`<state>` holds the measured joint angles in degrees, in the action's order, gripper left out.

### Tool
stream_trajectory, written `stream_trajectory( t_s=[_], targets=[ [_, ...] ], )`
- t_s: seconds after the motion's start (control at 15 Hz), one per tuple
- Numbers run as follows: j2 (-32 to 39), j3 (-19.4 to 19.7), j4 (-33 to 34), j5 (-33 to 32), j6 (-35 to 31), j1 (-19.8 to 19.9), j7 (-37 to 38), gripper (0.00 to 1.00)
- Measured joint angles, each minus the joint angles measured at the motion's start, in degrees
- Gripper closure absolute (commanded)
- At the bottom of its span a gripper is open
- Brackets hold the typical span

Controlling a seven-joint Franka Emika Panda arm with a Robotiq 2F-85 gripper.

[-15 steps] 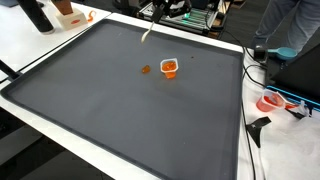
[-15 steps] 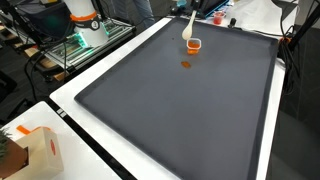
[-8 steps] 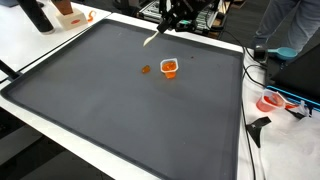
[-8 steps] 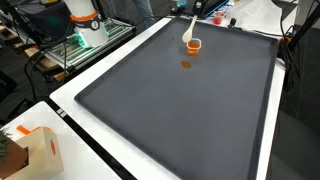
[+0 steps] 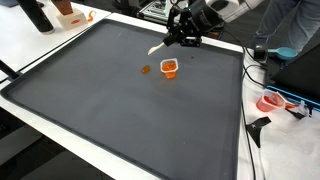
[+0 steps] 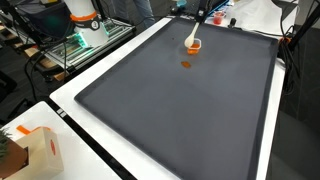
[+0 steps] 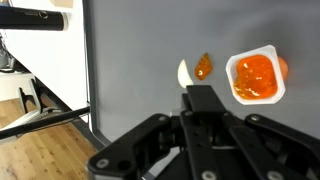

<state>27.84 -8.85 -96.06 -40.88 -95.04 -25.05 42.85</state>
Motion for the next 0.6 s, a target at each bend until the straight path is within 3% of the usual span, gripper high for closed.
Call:
stream_trajectory(
  t_s=[0.6],
  targets=[
    [5.56, 0.70, 4.29, -0.96, 2.27, -1.65, 0.89, 0.97]
  ],
)
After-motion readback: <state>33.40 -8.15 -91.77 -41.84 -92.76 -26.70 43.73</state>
